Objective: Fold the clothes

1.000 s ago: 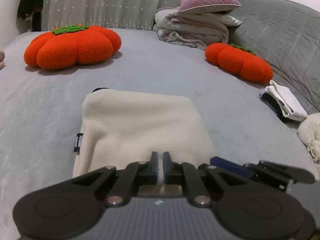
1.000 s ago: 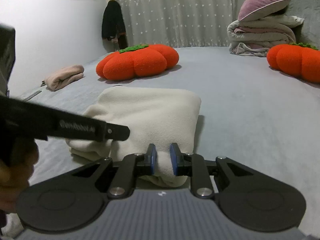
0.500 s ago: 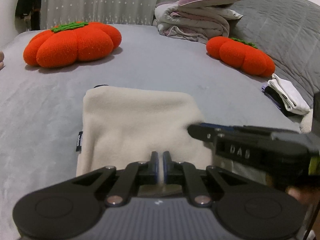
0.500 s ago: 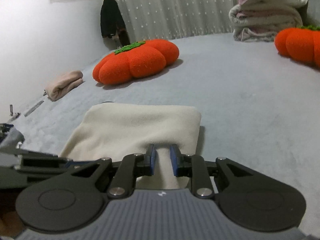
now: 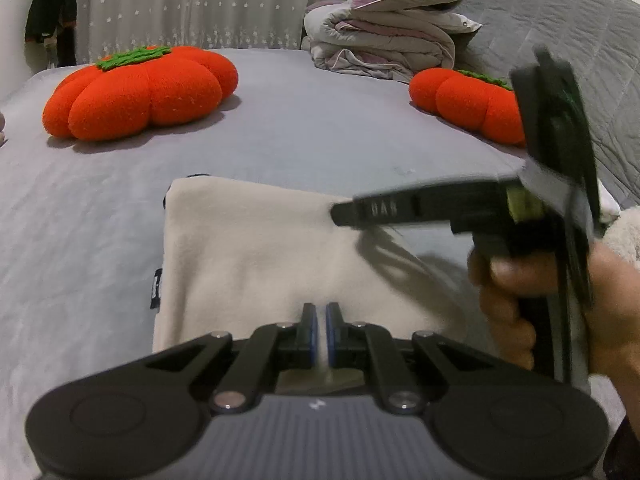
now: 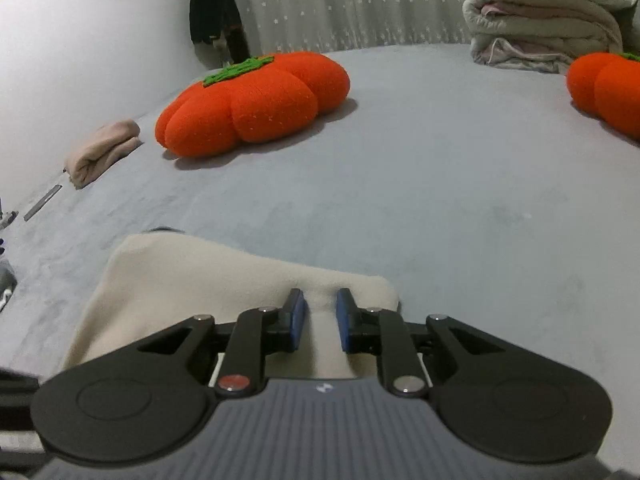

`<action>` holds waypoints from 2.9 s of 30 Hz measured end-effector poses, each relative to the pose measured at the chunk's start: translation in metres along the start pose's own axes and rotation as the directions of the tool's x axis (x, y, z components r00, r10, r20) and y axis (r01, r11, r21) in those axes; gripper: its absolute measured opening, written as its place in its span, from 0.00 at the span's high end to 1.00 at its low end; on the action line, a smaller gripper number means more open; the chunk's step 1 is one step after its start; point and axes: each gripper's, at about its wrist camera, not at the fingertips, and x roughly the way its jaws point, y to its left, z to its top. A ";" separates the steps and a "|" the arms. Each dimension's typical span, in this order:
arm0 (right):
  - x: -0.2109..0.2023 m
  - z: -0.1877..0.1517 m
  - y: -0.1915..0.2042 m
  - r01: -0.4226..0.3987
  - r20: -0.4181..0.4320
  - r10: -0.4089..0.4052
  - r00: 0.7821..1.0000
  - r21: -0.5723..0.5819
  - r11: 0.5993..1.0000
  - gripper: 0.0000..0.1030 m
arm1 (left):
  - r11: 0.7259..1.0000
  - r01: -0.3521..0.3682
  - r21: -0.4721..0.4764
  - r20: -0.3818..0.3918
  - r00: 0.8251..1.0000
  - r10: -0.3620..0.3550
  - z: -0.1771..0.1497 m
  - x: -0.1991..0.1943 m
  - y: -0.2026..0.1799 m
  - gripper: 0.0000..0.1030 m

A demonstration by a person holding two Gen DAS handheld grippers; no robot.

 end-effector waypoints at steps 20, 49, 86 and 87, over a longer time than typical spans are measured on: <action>0.014 0.021 0.054 -0.164 -0.085 0.150 0.985 -0.202 0.966 0.76 | 0.940 0.190 -0.283 -0.010 0.980 -0.201 0.010 -0.004 0.058 0.94; 0.001 0.014 0.074 -0.095 -0.064 0.086 0.994 -0.138 0.986 0.77 | 0.941 0.021 -0.339 -0.033 0.999 -0.034 0.017 0.000 0.102 0.89; -0.049 -0.049 0.066 -0.012 0.043 0.016 0.999 -0.075 0.997 0.80 | 0.963 -0.069 -0.259 -0.068 0.996 0.053 0.018 0.012 0.089 0.94; -0.049 -0.049 0.067 -0.010 0.043 0.013 0.999 -0.077 0.997 0.79 | 0.964 -0.071 -0.258 -0.068 0.996 0.055 0.018 0.013 0.089 0.94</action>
